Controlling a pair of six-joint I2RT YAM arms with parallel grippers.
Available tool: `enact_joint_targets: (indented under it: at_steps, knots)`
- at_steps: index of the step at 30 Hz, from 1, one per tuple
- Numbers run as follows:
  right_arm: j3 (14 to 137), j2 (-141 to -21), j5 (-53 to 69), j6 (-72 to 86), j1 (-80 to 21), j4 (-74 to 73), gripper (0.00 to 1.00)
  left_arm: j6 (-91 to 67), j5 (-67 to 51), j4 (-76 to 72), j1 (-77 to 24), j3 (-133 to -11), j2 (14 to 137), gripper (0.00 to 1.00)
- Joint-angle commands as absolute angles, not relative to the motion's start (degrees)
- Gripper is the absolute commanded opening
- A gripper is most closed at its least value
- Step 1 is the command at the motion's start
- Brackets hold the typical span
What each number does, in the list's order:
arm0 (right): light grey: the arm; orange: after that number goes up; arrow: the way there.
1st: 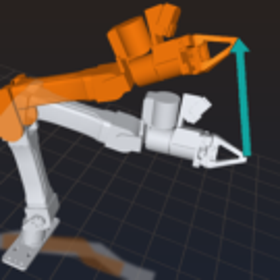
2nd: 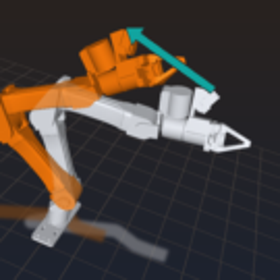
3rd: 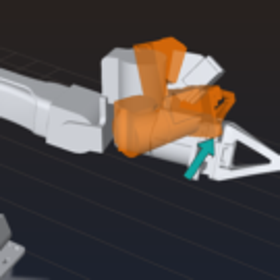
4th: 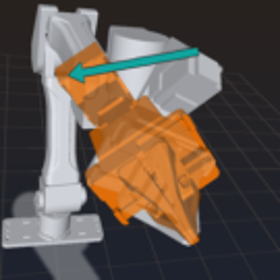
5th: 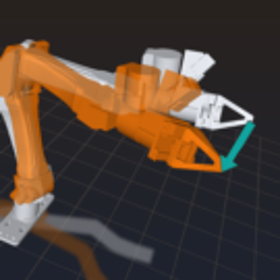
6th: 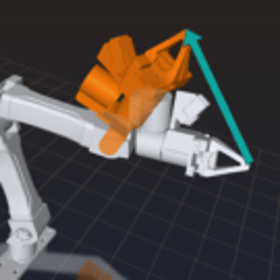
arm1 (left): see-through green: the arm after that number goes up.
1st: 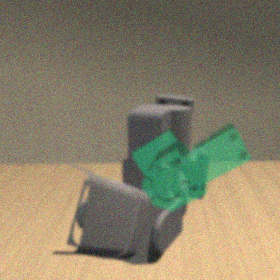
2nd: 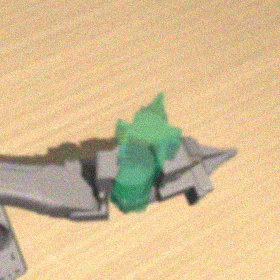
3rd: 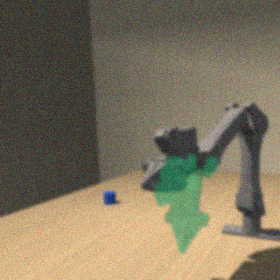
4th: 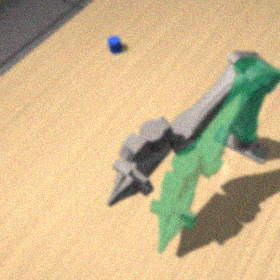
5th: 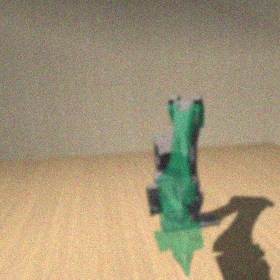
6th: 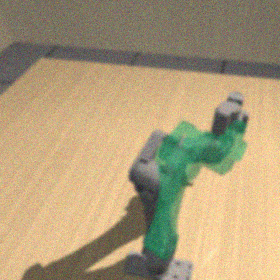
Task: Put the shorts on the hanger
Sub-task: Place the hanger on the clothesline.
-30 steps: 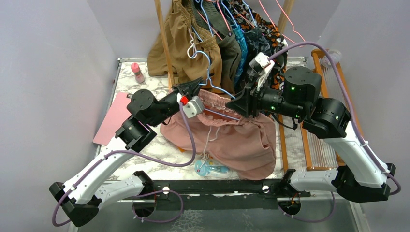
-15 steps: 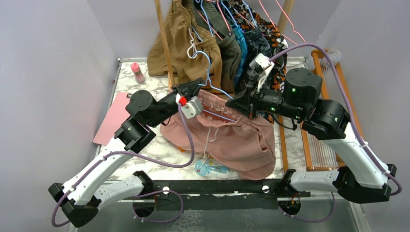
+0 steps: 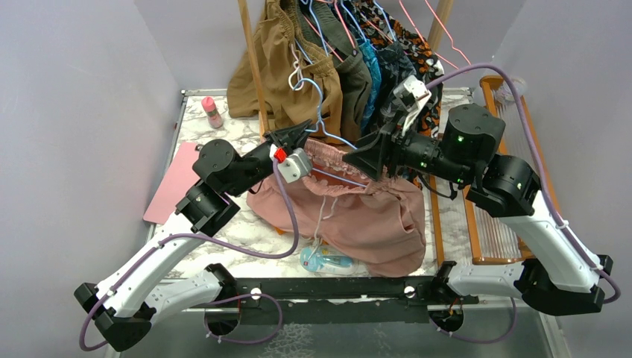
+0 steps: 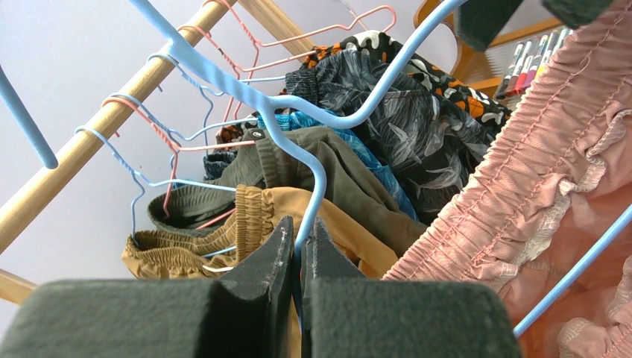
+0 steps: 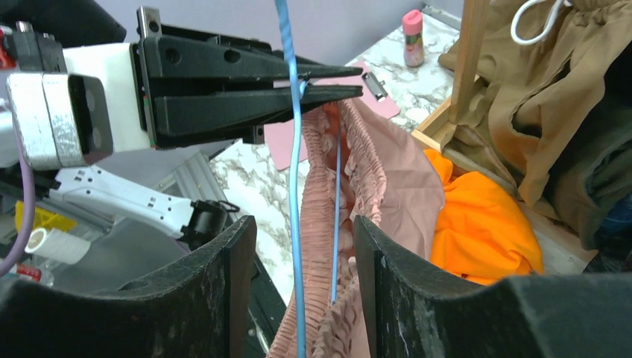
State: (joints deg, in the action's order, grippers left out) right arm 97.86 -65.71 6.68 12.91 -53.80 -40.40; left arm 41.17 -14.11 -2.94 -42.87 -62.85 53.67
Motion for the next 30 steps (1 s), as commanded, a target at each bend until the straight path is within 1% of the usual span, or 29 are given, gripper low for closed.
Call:
enact_joint_targets:
  at_steps: [1, 3, 12, 13, 14, 15, 19, 22, 24, 25, 28, 30]
  knots:
    - [99.2, -66.2, 3.2, 15.2, -54.1, -35.5, 0.54, 39.6, -15.3, -6.8, -43.1, -63.2, 52.7, 0.00]
    - [99.4, -66.7, 2.6, 15.3, -54.0, -34.8, 0.53, 39.5, -15.3, -6.8, -43.1, -63.3, 52.9, 0.00]
    - [96.0, -66.9, 5.4, 15.4, -54.0, -31.5, 0.33, 39.6, -15.0, -6.9, -43.1, -63.2, 53.2, 0.00]
    - [95.7, -66.9, 5.3, 15.5, -54.0, -31.3, 0.31, 39.7, -15.0, -6.9, -43.1, -63.1, 53.4, 0.00]
    - [95.5, -66.8, 5.3, 15.6, -54.0, -31.0, 0.25, 39.7, -14.9, -6.9, -43.1, -63.2, 53.5, 0.00]
    - [95.1, -66.8, 5.3, 15.6, -54.0, -30.6, 0.23, 39.7, -14.9, -7.0, -43.0, -63.2, 53.5, 0.00]
    - [94.6, -66.9, 6.1, 15.7, -54.0, -30.0, 0.21, 39.6, -15.1, -7.3, -43.1, -63.4, 54.1, 0.00]
    - [94.1, -66.8, 6.2, 15.4, -54.0, -29.9, 0.25, 39.6, -15.2, -7.4, -43.0, -63.4, 54.3, 0.00]
    - [94.0, -66.7, 5.9, 15.4, -54.1, -29.8, 0.25, 39.6, -15.2, -7.5, -43.0, -63.4, 54.4, 0.00]
    - [93.9, -66.7, 5.7, 15.2, -54.0, -29.8, 0.22, 39.7, -15.1, -7.5, -43.0, -63.4, 54.4, 0.00]
    - [93.7, -66.6, 5.6, 15.1, -54.0, -29.7, 0.02, 39.8, -14.9, -7.5, -43.0, -63.3, 54.5, 0.00]
    - [93.5, -66.4, 5.7, 15.1, -54.0, -29.5, 0.01, 39.8, -14.9, -7.6, -43.1, -63.2, 54.6, 0.00]
